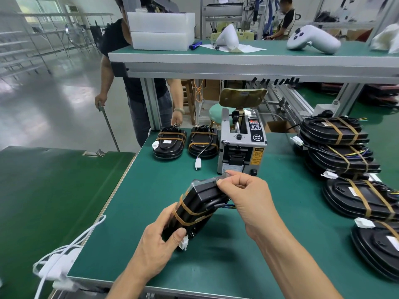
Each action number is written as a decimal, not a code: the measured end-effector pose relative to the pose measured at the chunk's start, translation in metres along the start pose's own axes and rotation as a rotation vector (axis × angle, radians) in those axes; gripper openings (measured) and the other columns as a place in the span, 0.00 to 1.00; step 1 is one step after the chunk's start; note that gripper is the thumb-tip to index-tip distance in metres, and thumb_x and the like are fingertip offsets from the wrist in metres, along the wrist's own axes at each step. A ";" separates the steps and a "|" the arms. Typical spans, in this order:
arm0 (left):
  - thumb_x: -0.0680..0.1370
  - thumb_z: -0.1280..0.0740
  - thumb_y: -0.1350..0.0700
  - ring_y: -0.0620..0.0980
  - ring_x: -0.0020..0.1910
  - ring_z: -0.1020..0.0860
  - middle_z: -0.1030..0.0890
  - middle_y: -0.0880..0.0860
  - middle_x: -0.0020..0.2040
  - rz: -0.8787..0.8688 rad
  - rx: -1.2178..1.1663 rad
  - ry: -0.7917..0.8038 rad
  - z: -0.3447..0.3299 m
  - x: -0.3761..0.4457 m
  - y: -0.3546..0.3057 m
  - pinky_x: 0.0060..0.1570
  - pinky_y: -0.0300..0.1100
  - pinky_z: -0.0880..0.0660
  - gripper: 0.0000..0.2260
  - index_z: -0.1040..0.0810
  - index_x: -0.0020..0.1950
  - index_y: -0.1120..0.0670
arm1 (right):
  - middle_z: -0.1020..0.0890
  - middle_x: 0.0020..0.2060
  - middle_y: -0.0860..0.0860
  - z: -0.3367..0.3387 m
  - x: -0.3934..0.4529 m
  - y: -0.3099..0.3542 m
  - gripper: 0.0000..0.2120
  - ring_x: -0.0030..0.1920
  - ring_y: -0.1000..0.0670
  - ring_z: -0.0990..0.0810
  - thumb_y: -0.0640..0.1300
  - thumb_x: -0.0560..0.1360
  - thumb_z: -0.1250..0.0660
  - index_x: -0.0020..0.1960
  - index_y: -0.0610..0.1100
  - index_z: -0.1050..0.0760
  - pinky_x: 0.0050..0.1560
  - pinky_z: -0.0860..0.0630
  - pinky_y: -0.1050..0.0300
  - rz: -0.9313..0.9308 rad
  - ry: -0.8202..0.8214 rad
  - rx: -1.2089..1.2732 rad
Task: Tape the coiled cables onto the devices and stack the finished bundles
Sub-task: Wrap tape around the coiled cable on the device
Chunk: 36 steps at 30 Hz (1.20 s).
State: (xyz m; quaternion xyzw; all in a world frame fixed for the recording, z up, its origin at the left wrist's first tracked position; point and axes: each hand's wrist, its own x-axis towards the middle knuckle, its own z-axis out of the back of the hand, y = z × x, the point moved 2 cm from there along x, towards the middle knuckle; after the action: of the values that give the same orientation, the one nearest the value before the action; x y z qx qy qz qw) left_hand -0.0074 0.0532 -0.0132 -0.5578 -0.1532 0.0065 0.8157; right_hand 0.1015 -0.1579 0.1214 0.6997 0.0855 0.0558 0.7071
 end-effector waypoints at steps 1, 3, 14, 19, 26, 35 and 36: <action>0.80 0.31 0.30 0.55 0.58 0.15 0.12 0.49 0.57 0.000 -0.001 -0.001 0.000 0.000 -0.001 0.64 0.47 0.21 0.29 0.28 0.79 0.39 | 0.13 0.54 0.51 0.000 0.000 0.000 0.09 0.57 0.69 0.21 0.38 0.72 0.23 0.34 0.45 0.14 0.56 0.27 0.61 -0.001 -0.003 0.000; 0.80 0.32 0.30 0.53 0.59 0.15 0.13 0.50 0.59 -0.001 0.006 0.000 0.001 0.000 -0.003 0.64 0.47 0.21 0.29 0.28 0.78 0.39 | 0.13 0.54 0.52 0.000 0.000 0.000 0.10 0.56 0.70 0.21 0.38 0.72 0.23 0.33 0.46 0.15 0.55 0.28 0.62 -0.003 -0.004 0.002; 0.79 0.33 0.27 0.50 0.63 0.16 0.15 0.46 0.65 -0.008 0.020 -0.015 0.000 0.000 -0.013 0.66 0.46 0.23 0.27 0.29 0.76 0.32 | 0.12 0.48 0.49 0.003 0.006 -0.003 0.11 0.57 0.69 0.20 0.37 0.71 0.22 0.31 0.45 0.15 0.45 0.28 0.74 -0.011 0.023 -0.014; 0.79 0.33 0.28 0.48 0.60 0.15 0.13 0.46 0.62 -0.012 0.038 -0.008 0.000 0.000 -0.015 0.64 0.43 0.22 0.27 0.29 0.77 0.33 | 0.12 0.45 0.49 0.004 0.009 -0.006 0.15 0.54 0.70 0.19 0.36 0.71 0.21 0.28 0.47 0.18 0.43 0.28 0.76 -0.032 0.014 0.011; 0.79 0.33 0.28 0.46 0.62 0.16 0.14 0.44 0.62 -0.013 0.031 -0.003 0.000 0.000 -0.020 0.63 0.36 0.24 0.28 0.29 0.77 0.33 | 0.14 0.44 0.50 0.004 0.007 -0.008 0.09 0.45 0.52 0.18 0.37 0.73 0.24 0.38 0.46 0.19 0.56 0.25 0.56 -0.083 0.006 0.180; 0.78 0.34 0.26 0.50 0.57 0.15 0.13 0.47 0.57 -0.010 0.025 -0.006 0.000 -0.001 -0.019 0.61 0.41 0.22 0.28 0.29 0.76 0.32 | 0.17 0.38 0.54 -0.001 0.009 -0.018 0.05 0.39 0.56 0.22 0.36 0.77 0.27 0.47 0.45 0.19 0.40 0.25 0.69 -0.048 -0.068 0.144; 0.78 0.34 0.26 0.50 0.57 0.15 0.13 0.48 0.58 -0.007 0.025 -0.007 0.000 -0.001 -0.018 0.62 0.42 0.22 0.28 0.28 0.76 0.33 | 0.17 0.39 0.53 -0.001 0.010 -0.019 0.05 0.40 0.56 0.21 0.36 0.78 0.28 0.47 0.45 0.19 0.42 0.25 0.67 -0.046 -0.073 0.140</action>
State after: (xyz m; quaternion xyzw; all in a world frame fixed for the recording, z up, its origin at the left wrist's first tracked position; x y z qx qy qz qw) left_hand -0.0111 0.0464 0.0035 -0.5470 -0.1581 0.0076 0.8221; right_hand 0.1101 -0.1549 0.1020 0.7470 0.0793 0.0075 0.6600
